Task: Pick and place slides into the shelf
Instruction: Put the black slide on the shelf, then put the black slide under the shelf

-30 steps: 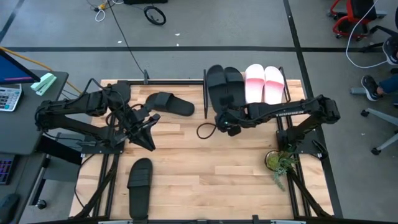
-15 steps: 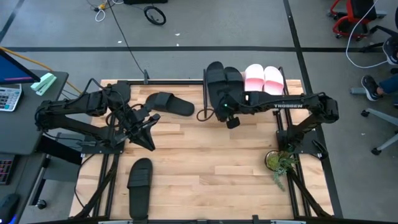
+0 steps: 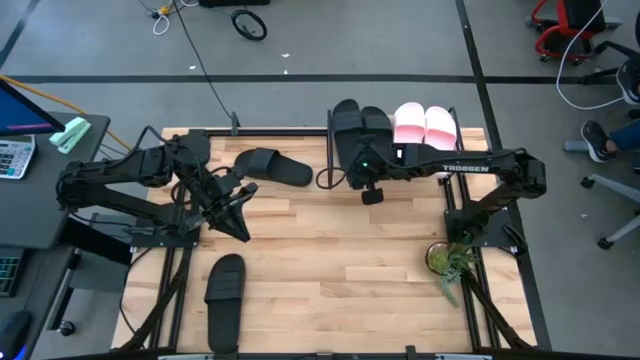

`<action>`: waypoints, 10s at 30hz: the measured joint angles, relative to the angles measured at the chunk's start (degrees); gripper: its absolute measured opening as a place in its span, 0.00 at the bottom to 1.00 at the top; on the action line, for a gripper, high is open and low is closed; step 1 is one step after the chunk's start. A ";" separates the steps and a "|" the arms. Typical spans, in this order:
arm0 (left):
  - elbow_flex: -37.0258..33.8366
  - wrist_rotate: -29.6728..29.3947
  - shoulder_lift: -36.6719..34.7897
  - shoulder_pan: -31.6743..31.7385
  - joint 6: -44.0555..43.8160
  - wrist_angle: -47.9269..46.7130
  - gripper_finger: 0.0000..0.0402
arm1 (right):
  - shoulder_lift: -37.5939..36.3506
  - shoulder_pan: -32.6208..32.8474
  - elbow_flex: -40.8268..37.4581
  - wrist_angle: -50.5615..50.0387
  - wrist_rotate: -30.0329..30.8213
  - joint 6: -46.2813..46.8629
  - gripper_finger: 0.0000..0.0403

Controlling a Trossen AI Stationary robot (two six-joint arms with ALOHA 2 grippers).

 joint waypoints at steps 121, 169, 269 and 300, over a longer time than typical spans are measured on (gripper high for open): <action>-12.90 -47.82 20.06 -32.61 7.22 -22.66 0.08 | -2.20 26.86 -9.27 23.22 -6.58 28.93 0.26; -21.70 -81.58 25.62 -31.46 38.43 6.08 0.02 | -2.22 34.91 -9.27 22.98 -6.58 44.92 0.26; 61.37 -56.37 32.78 3.61 35.69 -45.71 0.14 | 11.55 36.35 -9.27 -7.74 13.51 47.05 0.33; 61.40 -56.37 33.05 5.49 38.50 -48.85 0.10 | 12.45 32.11 -17.47 3.82 10.57 44.39 0.38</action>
